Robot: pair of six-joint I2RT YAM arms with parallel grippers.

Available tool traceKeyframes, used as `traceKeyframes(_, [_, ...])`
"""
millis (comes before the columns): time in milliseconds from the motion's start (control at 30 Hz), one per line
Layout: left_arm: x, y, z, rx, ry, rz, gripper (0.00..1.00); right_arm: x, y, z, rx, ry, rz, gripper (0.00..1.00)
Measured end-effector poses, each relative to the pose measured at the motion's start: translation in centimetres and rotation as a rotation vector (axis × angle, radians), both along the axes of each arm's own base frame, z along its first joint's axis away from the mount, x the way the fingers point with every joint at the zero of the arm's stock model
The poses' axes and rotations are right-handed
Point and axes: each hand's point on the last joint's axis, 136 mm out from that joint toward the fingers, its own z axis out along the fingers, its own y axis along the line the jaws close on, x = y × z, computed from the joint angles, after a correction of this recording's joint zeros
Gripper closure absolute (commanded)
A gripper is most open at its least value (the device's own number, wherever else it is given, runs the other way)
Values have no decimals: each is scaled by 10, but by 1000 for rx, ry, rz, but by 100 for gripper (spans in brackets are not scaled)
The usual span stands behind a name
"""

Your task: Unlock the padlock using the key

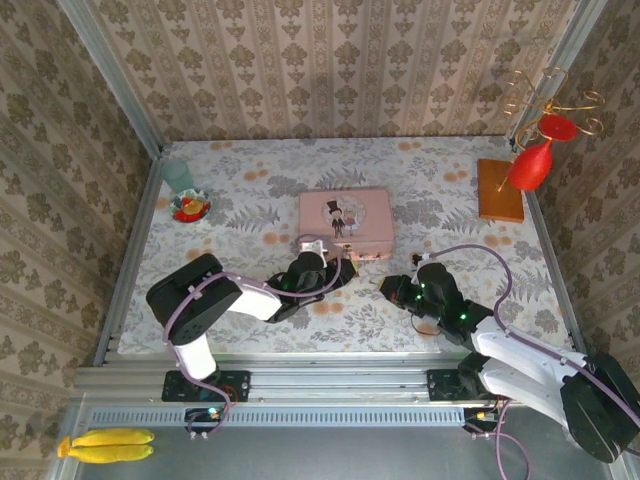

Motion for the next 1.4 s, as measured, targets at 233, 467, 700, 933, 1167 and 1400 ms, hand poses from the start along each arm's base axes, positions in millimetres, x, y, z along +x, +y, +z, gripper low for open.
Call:
traceKeyframes(233, [0,0,2,-39,35,26,100,-6,11,-17,77,63,-31,100])
traceKeyframes(467, [-3,0,-3,-30,62,35,100,1,19,-10,157,52,-57,100])
traceKeyframes(700, [-2,-1,7,-113,91,60,100,5,23,-14,204,68,-79,100])
traceKeyframes(933, [-1,0,12,-140,99,74,100,10,27,-4,255,39,-87,100])
traceKeyframes(1167, [-1,-2,16,-169,111,83,100,12,24,-3,266,38,-106,100])
traceKeyframes(1400, [-2,-6,26,-214,105,89,100,10,22,-7,264,46,-116,100])
